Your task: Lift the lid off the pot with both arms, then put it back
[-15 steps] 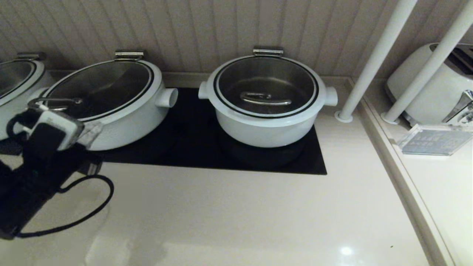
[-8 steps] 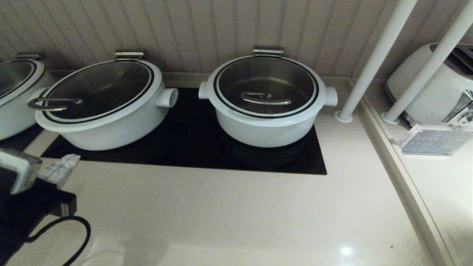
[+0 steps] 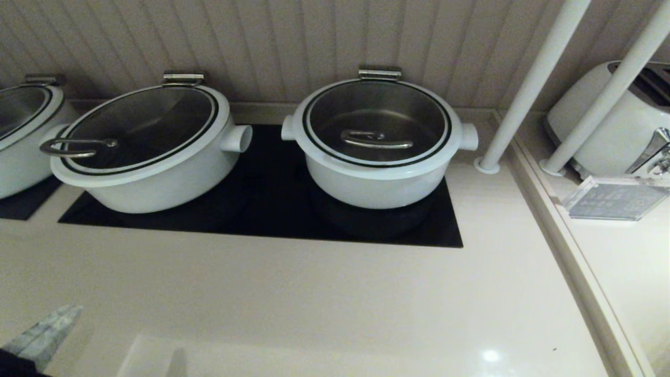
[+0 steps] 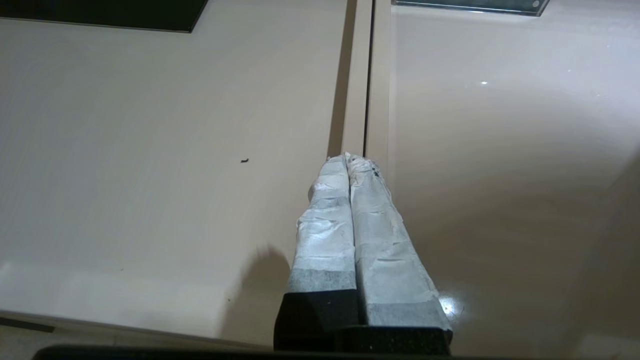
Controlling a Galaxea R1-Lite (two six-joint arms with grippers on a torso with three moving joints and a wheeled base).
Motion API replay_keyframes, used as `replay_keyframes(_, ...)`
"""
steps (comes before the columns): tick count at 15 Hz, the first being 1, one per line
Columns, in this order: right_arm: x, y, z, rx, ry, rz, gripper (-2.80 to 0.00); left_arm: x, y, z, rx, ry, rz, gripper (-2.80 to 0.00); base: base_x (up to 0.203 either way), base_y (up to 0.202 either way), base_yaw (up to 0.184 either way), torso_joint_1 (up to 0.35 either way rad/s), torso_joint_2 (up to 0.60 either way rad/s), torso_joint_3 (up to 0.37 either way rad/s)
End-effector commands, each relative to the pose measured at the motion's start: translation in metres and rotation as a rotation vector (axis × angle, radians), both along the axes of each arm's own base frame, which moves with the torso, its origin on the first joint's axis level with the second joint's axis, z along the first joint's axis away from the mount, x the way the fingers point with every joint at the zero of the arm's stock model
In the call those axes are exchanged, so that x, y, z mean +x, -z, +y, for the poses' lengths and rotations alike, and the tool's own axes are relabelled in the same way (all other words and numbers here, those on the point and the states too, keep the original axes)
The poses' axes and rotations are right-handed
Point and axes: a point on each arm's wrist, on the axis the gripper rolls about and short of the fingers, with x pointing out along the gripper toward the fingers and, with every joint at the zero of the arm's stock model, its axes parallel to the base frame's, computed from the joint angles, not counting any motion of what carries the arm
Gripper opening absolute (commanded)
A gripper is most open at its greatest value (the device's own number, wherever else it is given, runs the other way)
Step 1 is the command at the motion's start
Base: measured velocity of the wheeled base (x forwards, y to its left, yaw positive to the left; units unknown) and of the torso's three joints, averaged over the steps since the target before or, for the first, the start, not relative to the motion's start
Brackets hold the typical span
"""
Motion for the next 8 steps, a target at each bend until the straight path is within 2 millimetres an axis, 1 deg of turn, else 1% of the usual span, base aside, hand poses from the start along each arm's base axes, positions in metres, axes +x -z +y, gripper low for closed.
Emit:
replay_keyframes(1, 0.000, 0.000, 0.000, 0.000, -0.001, 0.000, -2.80, -0.038, 0.020, 0.000, -0.014, -0.003, -0.004, -2.80, 0.000, 0.000, 0.000, 0.000, 0.00, 0.000)
replay_keyframes(4, 0.000, 0.000, 0.000, -0.001, -0.001, 0.000, -2.80, -0.061, 0.038, 0.000, -0.031, 0.004, -0.030, -2.80, 0.000, 0.000, 0.000, 0.000, 0.00, 0.000)
replay_keyframes(8, 0.000, 0.000, 0.000, 0.001, -0.001, 0.000, -2.80, -0.077, 0.045, 0.000, -0.032, 0.011, -0.168, -2.80, 0.000, 0.000, 0.000, 0.000, 0.00, 0.000)
